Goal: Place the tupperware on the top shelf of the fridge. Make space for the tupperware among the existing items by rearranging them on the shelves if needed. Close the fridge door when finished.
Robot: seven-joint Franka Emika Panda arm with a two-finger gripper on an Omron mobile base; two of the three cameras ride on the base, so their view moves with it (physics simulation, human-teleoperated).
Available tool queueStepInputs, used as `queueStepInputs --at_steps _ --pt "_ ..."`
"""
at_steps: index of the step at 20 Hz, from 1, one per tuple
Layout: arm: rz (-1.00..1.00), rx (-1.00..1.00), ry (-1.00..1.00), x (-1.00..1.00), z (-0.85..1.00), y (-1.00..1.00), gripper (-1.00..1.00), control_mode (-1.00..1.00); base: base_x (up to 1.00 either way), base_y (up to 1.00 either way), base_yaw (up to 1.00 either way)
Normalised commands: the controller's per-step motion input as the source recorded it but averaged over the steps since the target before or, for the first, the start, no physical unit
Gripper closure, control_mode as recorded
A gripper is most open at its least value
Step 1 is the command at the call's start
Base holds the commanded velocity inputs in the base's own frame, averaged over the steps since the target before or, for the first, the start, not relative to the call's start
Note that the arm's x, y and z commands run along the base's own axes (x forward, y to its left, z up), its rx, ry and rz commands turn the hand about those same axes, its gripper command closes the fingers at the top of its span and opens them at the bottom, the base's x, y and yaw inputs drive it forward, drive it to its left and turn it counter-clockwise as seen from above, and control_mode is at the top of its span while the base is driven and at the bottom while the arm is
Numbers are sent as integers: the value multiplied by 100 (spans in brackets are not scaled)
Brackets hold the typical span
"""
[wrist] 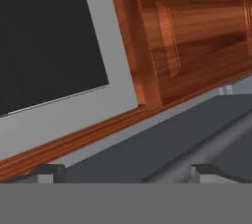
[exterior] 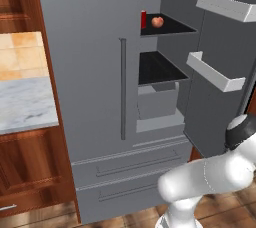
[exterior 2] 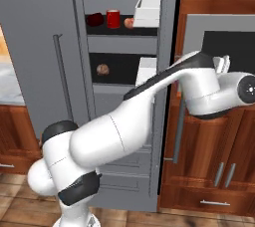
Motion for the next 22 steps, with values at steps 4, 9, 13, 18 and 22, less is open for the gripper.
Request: queueStepInputs --at_steps 4,9,13,18,22 --pt "46 31 0 56 -56 -28 -100 -100 0 0 0" --pt "49 30 5 63 -23 -17 -100 -100 0 0 0" --pt "49 30 1 64 -9 -18 -100 -100 0 0 0" --pt "51 23 0 19 0 5 -100 -100 0 0 0" --pt "54 10 -2 -19 0 52 -100 -100 0 0 0"
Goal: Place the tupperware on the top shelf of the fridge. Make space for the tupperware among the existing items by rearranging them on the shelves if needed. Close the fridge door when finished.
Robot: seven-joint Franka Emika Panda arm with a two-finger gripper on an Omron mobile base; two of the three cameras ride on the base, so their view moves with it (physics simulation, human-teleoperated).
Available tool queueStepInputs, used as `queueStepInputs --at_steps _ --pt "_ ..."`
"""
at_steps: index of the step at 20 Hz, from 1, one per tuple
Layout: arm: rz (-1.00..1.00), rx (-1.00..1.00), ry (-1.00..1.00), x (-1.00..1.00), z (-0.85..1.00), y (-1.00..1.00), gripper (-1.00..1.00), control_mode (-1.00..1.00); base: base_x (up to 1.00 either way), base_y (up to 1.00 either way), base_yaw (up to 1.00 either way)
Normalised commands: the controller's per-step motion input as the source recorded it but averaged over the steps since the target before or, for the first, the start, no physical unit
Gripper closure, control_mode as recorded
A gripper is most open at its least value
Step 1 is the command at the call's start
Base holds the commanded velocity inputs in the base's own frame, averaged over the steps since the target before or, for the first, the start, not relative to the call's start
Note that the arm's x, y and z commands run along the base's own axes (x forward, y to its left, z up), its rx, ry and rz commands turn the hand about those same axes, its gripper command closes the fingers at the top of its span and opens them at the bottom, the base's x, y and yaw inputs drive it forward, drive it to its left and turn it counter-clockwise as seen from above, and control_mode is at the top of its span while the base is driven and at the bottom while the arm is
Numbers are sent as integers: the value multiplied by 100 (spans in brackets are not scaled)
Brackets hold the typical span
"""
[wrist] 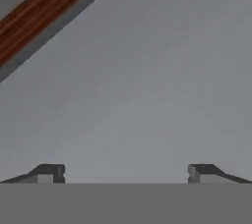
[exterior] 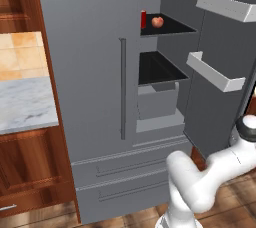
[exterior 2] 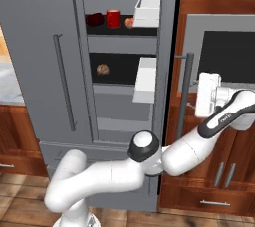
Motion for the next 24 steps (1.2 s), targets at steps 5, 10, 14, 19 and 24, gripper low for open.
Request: queueStepInputs --at_steps 5,10,14,19,24 --pt "45 5 -29 -53 0 83 -100 -100 0 0 0" --pt "23 0 -62 -98 7 100 -100 -100 0 0 0" --pt "9 0 -72 -94 17 100 -100 -100 0 0 0" --pt "-5 0 -67 -36 65 99 -100 -100 0 0 0" --pt "-35 -2 -32 9 36 85 -100 -100 0 0 0"
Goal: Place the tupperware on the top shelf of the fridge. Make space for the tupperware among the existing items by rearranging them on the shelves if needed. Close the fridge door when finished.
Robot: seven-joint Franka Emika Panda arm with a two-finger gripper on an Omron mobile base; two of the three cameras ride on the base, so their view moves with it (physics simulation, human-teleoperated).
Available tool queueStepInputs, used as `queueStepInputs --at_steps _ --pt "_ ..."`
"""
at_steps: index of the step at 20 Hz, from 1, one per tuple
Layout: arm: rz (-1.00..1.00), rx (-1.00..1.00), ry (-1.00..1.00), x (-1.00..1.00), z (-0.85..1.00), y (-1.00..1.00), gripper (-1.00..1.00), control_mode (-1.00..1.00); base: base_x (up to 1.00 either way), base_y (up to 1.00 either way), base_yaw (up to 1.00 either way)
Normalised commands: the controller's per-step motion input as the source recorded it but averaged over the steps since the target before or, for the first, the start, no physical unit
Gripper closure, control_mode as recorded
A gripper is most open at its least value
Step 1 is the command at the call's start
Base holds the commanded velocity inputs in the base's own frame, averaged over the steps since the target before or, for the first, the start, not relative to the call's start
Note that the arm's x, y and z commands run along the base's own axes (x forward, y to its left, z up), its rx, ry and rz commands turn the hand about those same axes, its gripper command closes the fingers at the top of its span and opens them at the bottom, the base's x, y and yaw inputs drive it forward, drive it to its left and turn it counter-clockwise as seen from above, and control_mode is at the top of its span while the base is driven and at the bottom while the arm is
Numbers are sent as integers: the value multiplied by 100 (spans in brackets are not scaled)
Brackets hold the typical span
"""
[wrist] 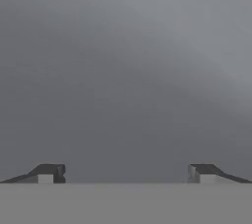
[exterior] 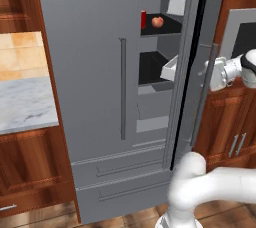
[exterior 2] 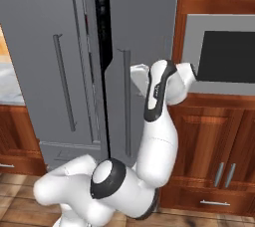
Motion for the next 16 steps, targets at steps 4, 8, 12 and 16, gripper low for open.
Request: queueStepInputs --at_steps 4,8,12,16 --pt "-37 -1 -15 53 58 27 -100 -100 0 0 0" --pt "-44 -4 -17 61 51 5 -100 -100 0 0 0" --pt "-42 -1 -25 88 30 4 -100 -100 0 0 0" --pt "-31 3 -23 100 5 0 -100 -100 0 0 0"
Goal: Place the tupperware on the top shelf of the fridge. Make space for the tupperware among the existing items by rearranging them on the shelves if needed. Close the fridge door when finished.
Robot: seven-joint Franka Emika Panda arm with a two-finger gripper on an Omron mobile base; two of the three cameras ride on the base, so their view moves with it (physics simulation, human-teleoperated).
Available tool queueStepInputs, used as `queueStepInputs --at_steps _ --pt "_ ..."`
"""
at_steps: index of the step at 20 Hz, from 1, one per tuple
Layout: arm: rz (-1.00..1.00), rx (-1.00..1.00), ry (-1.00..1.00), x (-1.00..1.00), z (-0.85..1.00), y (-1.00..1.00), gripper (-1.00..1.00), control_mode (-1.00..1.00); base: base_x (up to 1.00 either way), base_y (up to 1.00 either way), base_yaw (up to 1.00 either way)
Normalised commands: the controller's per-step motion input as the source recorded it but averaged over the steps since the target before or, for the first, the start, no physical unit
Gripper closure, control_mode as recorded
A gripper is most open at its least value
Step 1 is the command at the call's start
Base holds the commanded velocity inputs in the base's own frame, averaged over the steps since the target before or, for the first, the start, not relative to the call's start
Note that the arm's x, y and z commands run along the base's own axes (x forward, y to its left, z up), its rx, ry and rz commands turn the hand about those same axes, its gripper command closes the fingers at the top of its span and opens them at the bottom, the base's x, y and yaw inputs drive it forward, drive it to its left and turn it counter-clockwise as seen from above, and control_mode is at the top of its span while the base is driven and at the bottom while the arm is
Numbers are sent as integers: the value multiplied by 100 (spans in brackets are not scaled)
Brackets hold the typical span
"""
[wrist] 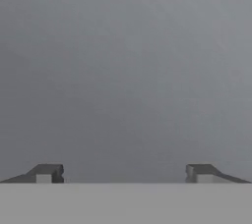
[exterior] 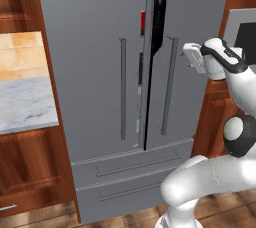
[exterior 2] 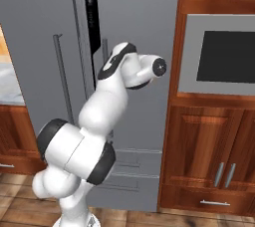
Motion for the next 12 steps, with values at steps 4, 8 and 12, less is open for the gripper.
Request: queueStepInputs --at_steps 4,8,12 --pt "-25 5 -18 100 -4 0 -100 -100 0 0 0" --pt "-18 1 -3 100 -9 2 -100 -100 0 0 0" --pt "-15 0 1 96 0 11 -100 -100 0 0 0"
